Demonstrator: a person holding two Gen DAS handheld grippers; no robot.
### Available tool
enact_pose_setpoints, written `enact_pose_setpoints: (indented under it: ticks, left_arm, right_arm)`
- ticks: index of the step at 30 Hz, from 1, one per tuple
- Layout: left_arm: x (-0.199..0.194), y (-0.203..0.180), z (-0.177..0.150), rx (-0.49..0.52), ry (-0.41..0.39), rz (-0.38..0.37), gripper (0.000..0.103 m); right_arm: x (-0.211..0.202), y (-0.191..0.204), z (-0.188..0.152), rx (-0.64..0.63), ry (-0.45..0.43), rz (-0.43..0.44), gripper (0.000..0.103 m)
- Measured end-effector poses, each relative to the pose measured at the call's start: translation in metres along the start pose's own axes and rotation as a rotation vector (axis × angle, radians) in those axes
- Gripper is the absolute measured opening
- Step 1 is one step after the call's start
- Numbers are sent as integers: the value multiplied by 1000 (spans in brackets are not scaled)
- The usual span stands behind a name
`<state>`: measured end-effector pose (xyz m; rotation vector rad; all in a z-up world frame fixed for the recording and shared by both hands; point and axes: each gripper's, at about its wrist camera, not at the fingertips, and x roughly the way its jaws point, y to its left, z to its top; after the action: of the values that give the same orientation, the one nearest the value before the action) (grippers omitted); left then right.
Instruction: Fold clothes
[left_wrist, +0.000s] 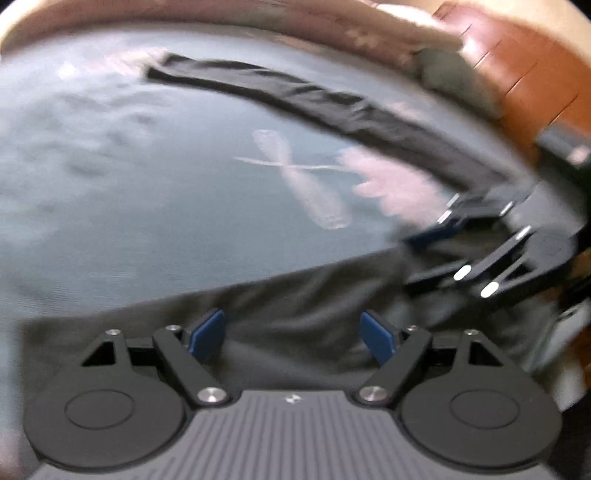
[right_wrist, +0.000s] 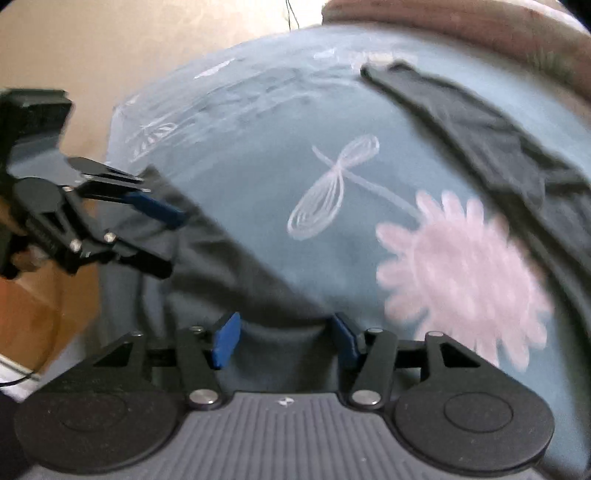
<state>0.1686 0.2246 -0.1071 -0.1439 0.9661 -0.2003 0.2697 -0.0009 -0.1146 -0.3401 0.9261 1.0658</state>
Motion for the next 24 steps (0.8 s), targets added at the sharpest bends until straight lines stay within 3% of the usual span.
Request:
enact_pose_setpoints:
  ticks: [2,5,8,11,16,19,22,24]
  left_arm:
    - [-4,5,-7,20,9,56,81]
    - [-13,4,-3,-25,10,100,80]
    - [-17,-17,4,41,-45,27,81]
    - [-8,-48,9,136,-53,-62,82]
    - [13,-60,-2,158,-9,-13,82]
    - [12,-59,-9,140,3,31,82]
    - [6,-48,-17,96,29,116,82]
    - [4,-44,-17,80,48,140,82]
  right_arm:
    - [7,8,5,-46,-13,-40,66]
    - [0,12,10,-68,1,-62,65]
    - [-40,13,-3,-54,-18,-108,68]
    - [-79,10,-32,-36,-4,-214,74]
    - [-136,-18,-101,169,-3,-393,86]
    - [-161,-41,-155,343,-34,-498,86]
    - [-173,-55,-208,518,-15,-542,89]
    - [-182,-54,-230,557,-52,-548,94]
